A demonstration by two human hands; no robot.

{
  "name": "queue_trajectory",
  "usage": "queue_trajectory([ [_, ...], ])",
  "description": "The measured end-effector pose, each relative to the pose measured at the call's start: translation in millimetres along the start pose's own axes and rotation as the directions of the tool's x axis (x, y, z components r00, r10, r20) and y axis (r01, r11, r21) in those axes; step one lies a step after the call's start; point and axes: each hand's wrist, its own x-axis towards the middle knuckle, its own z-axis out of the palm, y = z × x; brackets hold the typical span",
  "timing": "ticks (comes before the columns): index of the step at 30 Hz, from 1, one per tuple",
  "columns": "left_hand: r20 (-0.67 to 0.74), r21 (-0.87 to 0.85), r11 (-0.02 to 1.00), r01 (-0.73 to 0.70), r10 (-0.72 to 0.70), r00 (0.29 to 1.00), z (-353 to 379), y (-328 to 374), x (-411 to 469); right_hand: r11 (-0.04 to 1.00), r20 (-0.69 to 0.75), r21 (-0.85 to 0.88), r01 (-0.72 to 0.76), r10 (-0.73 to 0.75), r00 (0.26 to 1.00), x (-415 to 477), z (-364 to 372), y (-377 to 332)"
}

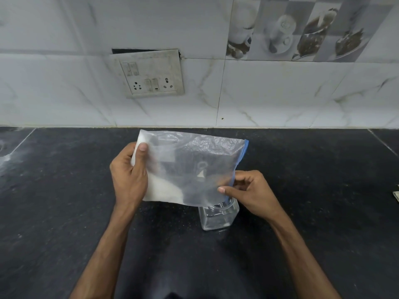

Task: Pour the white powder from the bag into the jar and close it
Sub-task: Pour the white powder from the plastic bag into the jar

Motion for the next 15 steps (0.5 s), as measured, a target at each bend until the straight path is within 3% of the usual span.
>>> queue_trajectory([
  [4, -0.013, 0.029, 0.999, -0.018, 0.018, 1.0, -1.5, 4.9, 3.9, 0.996, -0.067, -0.066, -0.053, 0.049, 0.997, 1.5, 0.6, 3.5],
  [15, 0.011, 0.062, 0.996, -0.063, 0.062, 0.998, -0.9, 13.4, 13.1, 0.998, -0.115, -0.062, 0.015, -0.022, 0.993, 0.1, 1.4, 7.5],
])
